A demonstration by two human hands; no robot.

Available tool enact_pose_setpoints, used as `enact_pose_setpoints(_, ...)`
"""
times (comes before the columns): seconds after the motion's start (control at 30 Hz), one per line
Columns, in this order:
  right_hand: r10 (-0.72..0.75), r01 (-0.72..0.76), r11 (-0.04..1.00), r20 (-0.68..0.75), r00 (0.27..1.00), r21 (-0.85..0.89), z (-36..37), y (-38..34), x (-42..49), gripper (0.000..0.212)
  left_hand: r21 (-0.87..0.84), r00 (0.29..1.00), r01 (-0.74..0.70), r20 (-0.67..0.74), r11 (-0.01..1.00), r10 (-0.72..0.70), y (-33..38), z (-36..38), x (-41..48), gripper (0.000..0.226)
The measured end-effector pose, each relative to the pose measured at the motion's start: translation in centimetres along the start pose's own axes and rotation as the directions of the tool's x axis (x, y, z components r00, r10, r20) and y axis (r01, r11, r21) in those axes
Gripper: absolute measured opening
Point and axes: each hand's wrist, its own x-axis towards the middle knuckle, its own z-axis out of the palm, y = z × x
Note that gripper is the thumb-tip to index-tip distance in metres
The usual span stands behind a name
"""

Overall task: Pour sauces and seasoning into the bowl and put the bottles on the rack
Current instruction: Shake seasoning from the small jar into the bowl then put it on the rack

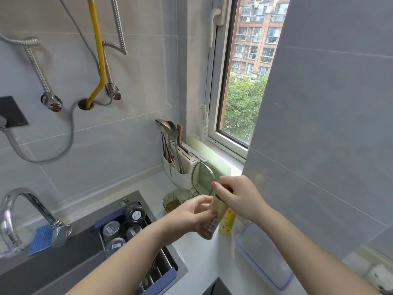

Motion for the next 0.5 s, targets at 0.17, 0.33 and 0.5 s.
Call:
enact_pose_setpoints(0.17, -0.230, 0.230, 0.973, 0.017, 0.973, 0.005, -1.2, -1.8, 0.1, 0.038, -0.160, 0.968, 0.026, 0.249, 0.987, 0.015, 0.5, -0.5, -0.2, 0.045)
enact_pose_setpoints(0.33, -0.555, 0.533, 0.809, -0.022, 0.832, -0.248, -2.4, -2.6, -0.2, 0.059, -0.421, 0.823, 0.199, 0.562, 0.885, 0.082, 0.1, -1.4, -0.4, 0.055)
enact_pose_setpoints(0.5, -0.697, 0.671, 0.707, -0.062, 0.714, -0.225, -2.5, -4.3, -0.2, 0.067, -0.463, 0.660, 0.293, 0.731, 0.837, 0.174, 0.0, -1.0, -0.1, 0.058)
